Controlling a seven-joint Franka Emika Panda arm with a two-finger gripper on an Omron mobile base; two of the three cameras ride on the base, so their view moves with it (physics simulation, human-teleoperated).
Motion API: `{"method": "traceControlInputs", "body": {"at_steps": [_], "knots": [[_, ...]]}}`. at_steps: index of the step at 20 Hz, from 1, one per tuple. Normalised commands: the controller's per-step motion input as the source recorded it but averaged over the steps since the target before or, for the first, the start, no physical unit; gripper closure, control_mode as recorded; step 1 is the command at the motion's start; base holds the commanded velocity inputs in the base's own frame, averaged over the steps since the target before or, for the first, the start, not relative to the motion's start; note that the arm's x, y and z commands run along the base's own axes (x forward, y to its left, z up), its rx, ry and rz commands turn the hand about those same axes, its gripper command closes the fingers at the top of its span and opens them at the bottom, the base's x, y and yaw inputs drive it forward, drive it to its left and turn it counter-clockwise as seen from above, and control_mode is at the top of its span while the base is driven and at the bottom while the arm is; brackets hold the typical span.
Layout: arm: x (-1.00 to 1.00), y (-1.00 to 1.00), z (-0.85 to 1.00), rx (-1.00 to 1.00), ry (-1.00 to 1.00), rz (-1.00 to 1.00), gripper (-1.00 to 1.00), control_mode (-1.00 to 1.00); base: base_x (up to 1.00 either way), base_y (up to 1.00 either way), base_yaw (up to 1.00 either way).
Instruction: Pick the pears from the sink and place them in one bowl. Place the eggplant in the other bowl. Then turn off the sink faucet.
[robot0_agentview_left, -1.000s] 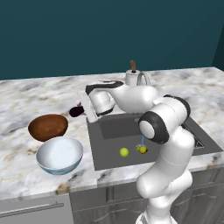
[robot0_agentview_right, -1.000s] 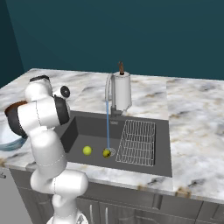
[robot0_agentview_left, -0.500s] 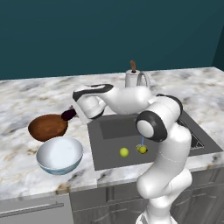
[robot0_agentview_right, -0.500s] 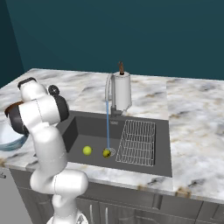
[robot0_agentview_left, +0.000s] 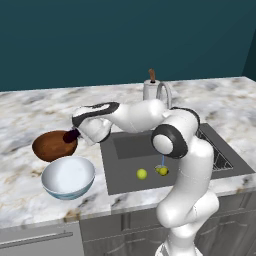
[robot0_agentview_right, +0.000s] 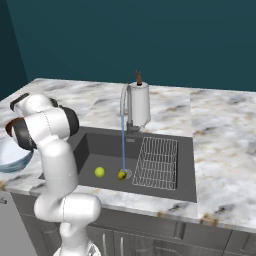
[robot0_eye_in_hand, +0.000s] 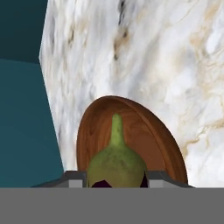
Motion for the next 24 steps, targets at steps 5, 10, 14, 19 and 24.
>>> {"method": "traceControlInputs", "body": {"at_steps": [5,10,14,19,24], "knots": [[0.00,0.18,-0.06,-0.05,0.00,0.00,1.00,-1.00,0.00,0.00,0.00],[0.00,0.15,-0.05,-0.03,0.00,0.00,1.00,-1.00,0.00,0.00,0.00],[0.00,0.15,-0.16,-0.05,0.00,0.00,1.00,-1.00,0.00,0.00,0.00],[0.00,0.20,-0.14,-0.07,0.00,0.00,1.00,-1.00,0.00,0.00,0.00],[0.00,0.17,-0.07,-0.04,0.00,0.00,1.00,-1.00,0.00,0.00,0.00]]}}
